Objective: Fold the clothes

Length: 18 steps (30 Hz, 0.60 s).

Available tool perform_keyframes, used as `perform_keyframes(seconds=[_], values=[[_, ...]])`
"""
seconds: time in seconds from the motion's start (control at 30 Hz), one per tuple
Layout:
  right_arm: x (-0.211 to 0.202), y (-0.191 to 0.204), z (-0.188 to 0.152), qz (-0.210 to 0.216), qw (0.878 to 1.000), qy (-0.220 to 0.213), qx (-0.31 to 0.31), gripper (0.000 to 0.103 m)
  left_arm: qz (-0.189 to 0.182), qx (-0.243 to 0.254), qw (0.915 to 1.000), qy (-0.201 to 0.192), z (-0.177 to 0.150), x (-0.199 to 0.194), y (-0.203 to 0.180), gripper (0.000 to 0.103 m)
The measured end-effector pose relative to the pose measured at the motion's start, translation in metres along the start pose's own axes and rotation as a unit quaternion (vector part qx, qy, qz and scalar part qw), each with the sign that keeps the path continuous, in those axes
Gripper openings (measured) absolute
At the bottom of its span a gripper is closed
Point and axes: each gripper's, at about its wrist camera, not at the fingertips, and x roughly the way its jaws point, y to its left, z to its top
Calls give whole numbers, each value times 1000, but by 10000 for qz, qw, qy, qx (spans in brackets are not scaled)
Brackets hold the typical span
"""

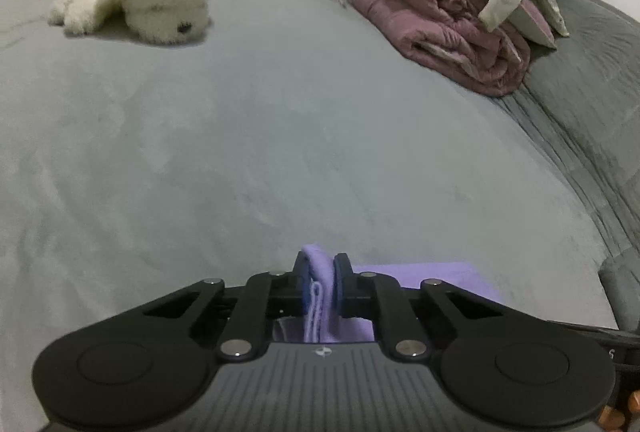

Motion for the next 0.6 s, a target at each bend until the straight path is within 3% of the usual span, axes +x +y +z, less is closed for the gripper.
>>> perform_keyframes(seconds=[0.17, 0.3, 0.4, 0.6], values=[[-1, 14, -3, -176, 9990, -218, -361, 18, -95, 85, 9994, -327, 1, -12, 0, 10], [3, 17, -5, -264, 9983, -201, -476, 24, -114, 73, 9999, -8, -2, 0, 6, 11], [3, 15, -5, -242, 9988, -181, -390, 25, -71, -53, 9999, 66, -2, 6, 15, 18], [3, 14, -4, -216, 9990, -190, -340, 24, -130, -21, 9997, -196, 1, 0, 15, 15]])
